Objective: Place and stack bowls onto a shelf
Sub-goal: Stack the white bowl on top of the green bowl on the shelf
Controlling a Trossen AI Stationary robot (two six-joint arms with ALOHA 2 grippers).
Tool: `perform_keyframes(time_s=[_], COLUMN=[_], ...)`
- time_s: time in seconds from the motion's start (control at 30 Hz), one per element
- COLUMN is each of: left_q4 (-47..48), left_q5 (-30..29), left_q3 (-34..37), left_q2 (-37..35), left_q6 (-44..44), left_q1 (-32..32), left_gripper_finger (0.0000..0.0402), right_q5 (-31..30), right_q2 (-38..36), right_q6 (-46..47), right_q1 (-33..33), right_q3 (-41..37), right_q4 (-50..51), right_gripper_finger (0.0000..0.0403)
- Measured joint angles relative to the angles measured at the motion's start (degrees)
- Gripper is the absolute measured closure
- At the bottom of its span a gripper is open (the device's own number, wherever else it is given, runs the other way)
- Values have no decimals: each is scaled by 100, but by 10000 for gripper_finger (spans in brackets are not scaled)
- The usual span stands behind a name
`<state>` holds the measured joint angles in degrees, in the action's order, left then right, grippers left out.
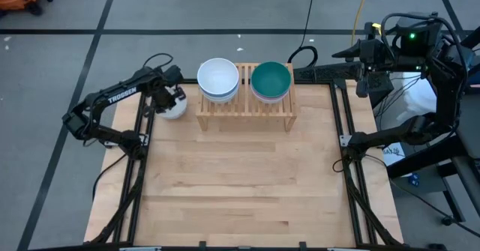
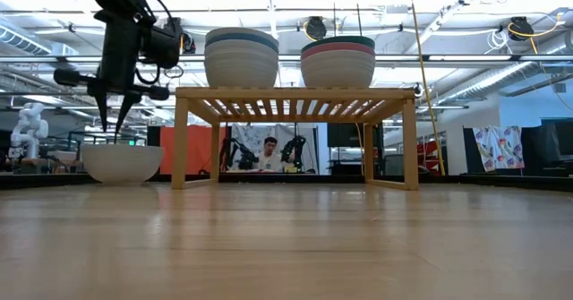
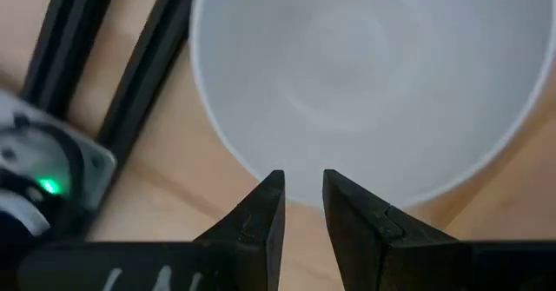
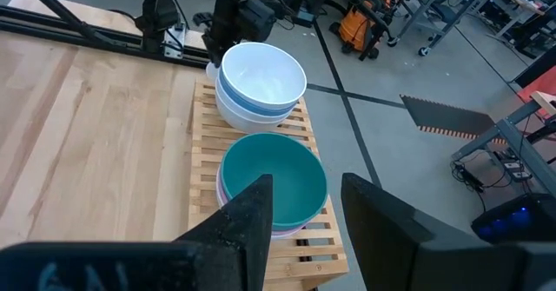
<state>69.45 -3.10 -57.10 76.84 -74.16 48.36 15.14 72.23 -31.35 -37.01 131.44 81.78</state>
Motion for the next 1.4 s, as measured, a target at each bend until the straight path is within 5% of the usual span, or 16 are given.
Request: perform_keyframes(time_s=[0.27, 0.8, 1.1, 1.4], left_q4=[372, 57, 40, -6], left_q5=[242, -150, -103, -306], left_q3=[0, 0, 73, 744], left_q2=[0, 2, 2, 2], left_q6=[2756, 6843, 8395, 8626], left_q1=[-100, -465, -611, -610], left_gripper_finger=[314, 314, 314, 314], right_q5=[2, 7, 7, 7], right_q2=[0, 0, 0, 8], right_q6=[0, 62, 63, 66], right_q1=[-2, -1, 0, 0], right_q3=[-2, -2, -1, -1], right_q4=[0, -4, -9, -160], right_gripper_finger=[269, 269, 269, 269])
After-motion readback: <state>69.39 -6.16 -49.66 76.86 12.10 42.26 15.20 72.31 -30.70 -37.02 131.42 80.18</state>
